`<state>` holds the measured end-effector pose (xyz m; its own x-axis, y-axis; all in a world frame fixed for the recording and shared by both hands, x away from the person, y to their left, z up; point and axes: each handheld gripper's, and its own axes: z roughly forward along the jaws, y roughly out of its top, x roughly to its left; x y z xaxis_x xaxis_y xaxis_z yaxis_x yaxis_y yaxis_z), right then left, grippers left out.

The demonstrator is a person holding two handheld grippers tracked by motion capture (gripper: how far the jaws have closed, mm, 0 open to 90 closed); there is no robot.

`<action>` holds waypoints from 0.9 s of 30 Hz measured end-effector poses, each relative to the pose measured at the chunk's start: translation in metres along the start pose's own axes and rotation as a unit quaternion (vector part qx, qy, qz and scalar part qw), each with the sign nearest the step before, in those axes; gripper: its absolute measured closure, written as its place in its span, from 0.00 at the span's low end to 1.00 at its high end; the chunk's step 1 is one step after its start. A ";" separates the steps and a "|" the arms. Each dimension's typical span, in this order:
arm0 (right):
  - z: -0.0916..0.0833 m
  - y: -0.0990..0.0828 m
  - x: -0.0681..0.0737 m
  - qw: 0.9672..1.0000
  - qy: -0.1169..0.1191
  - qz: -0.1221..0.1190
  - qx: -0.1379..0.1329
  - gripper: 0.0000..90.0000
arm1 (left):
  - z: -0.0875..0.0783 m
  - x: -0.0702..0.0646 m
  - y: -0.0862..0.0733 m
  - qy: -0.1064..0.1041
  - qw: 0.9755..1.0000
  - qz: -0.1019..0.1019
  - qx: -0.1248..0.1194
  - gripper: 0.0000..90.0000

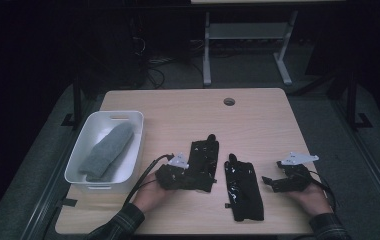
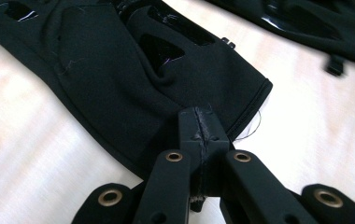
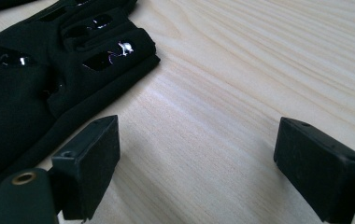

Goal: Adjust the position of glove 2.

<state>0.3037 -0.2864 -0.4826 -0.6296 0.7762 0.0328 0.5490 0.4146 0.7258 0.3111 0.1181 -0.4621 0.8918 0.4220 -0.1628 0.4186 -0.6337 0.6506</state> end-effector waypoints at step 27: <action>-0.015 0.022 0.045 0.991 0.121 -0.052 0.006 0.99 | -0.016 0.012 0.008 0.068 0.997 -0.029 -0.013 0.63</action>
<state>0.2790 -0.2491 -0.4543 -0.7952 0.5937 0.1231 0.4803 0.4928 0.7256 0.3224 0.1281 -0.4467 0.8341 0.5424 -0.1006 0.4630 -0.5891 0.6622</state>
